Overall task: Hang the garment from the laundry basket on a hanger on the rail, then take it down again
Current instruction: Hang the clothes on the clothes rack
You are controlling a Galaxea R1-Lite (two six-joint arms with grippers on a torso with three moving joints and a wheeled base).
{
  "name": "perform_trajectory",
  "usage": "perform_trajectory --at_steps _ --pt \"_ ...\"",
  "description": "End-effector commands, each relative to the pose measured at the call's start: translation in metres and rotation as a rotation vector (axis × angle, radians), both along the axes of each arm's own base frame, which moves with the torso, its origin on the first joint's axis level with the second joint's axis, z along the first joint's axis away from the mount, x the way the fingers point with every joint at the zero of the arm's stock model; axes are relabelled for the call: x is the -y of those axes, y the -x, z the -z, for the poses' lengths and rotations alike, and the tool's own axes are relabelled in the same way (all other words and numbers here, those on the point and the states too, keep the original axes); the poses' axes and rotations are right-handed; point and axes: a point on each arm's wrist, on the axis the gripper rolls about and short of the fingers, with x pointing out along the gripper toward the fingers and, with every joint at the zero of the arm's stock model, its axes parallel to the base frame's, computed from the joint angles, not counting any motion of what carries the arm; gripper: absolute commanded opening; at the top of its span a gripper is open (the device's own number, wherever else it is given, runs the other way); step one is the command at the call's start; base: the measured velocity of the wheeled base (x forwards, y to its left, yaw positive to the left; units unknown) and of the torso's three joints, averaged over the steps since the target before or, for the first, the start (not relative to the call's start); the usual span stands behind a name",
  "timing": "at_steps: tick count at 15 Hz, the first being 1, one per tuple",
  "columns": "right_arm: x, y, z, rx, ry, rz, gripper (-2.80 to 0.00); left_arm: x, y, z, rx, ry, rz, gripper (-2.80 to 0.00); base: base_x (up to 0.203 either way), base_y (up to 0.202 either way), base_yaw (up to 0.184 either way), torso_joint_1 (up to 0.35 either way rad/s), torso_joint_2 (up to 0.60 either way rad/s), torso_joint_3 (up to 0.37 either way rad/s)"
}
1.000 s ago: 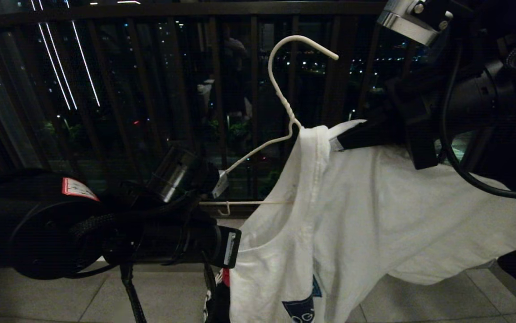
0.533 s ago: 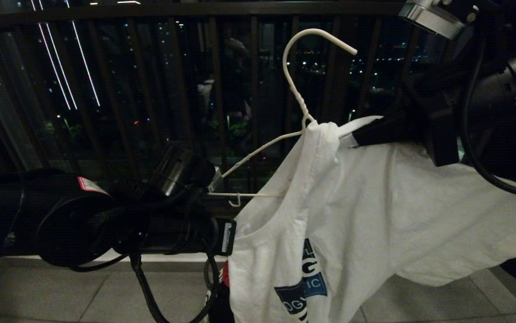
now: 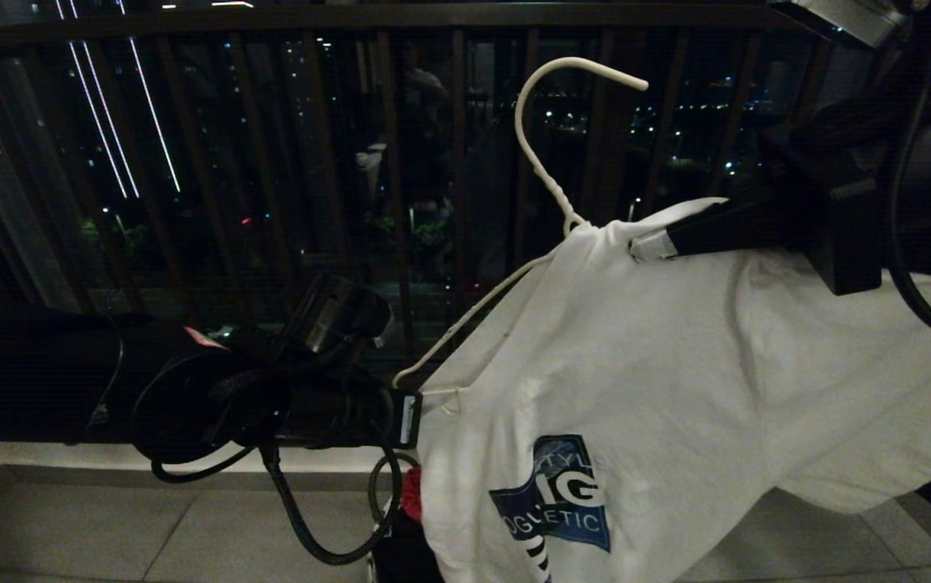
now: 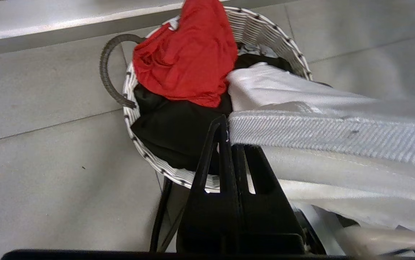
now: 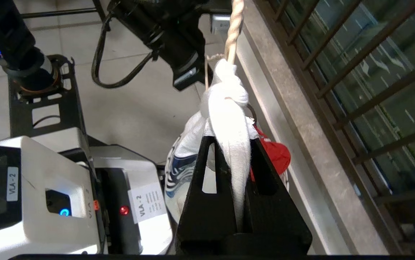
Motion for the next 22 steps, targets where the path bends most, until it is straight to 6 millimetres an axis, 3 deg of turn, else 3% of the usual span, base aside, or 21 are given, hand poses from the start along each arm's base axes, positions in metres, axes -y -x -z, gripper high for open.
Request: perform_trajectory --at_steps 1,6,9,17,22 --pt "0.005 -0.002 0.004 -0.011 0.007 0.013 -2.8 -0.004 -0.004 0.002 -0.004 -0.004 -0.018 -2.8 0.0 0.0 0.0 0.0 0.0 0.0" --pt "0.014 -0.015 0.022 -0.045 0.046 0.05 -2.8 -0.013 0.0 -0.01 0.039 -0.017 -0.006 -2.8 0.0 0.0 0.0 0.0 0.0 0.0" --pt "0.015 -0.018 0.02 -0.033 0.027 0.047 -2.8 -0.018 0.009 -0.006 0.053 -0.084 0.057 -2.8 0.0 0.0 0.0 0.0 0.0 0.0" --pt "0.016 -0.011 0.006 -0.038 -0.036 0.02 -2.8 -0.013 0.0 0.01 0.01 -0.104 0.058 -2.8 0.0 0.0 0.0 0.0 0.0 0.0" --pt "0.009 -0.009 0.006 -0.06 -0.048 -0.005 -2.8 -0.01 0.009 0.0 0.009 -0.034 0.104 -2.8 0.0 0.0 0.0 0.0 0.0 0.0"
